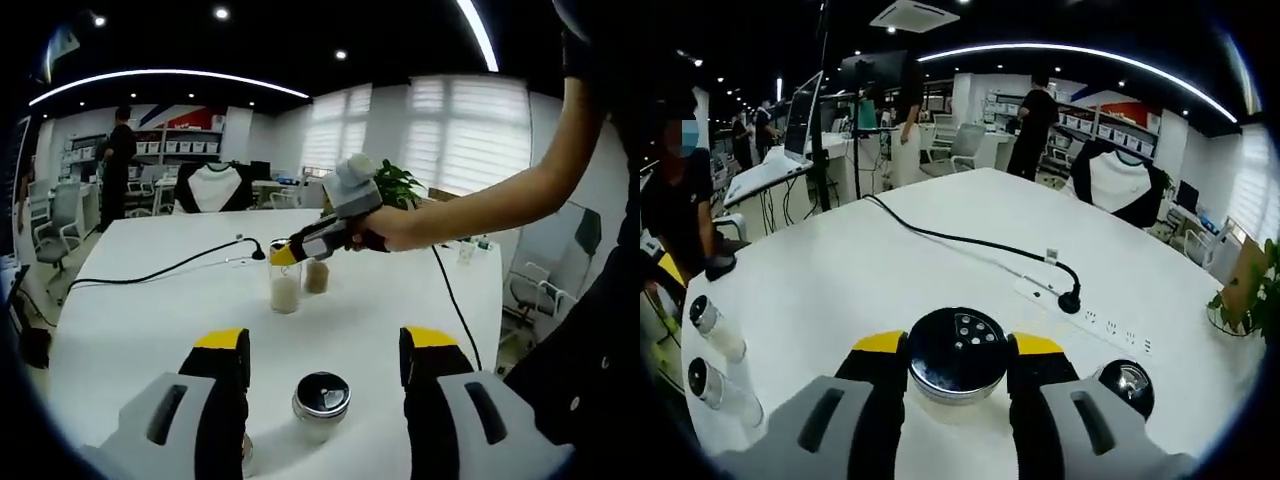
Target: Rotate the seasoning bottle until the label or dispensing opening points toward the visible target arrow and the bottle remains upright within the marked orientation range
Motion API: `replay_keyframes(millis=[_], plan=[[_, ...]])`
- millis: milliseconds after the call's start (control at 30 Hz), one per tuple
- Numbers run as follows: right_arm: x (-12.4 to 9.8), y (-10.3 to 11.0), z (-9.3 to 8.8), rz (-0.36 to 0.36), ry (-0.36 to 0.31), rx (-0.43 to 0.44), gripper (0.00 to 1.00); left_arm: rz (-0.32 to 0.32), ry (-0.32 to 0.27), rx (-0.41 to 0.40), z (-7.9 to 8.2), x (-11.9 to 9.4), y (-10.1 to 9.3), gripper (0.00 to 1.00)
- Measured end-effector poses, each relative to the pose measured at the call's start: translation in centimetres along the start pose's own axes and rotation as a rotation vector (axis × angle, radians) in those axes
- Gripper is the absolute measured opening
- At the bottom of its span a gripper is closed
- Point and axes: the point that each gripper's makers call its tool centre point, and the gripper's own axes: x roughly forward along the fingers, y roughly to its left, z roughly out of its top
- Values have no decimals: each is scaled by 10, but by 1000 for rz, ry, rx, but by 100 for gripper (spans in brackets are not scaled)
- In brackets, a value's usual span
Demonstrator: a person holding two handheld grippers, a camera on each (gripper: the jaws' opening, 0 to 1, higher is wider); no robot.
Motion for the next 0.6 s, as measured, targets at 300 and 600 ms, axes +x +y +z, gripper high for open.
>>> replay_keyframes(millis=[300,600], plan=[[-32,31,-19,54,-6,16,36,-51,11,-2,-8,6,-21,64],[-63,55,-38,66,-8,31,36,-113,13,10,-14,9,-47,64]])
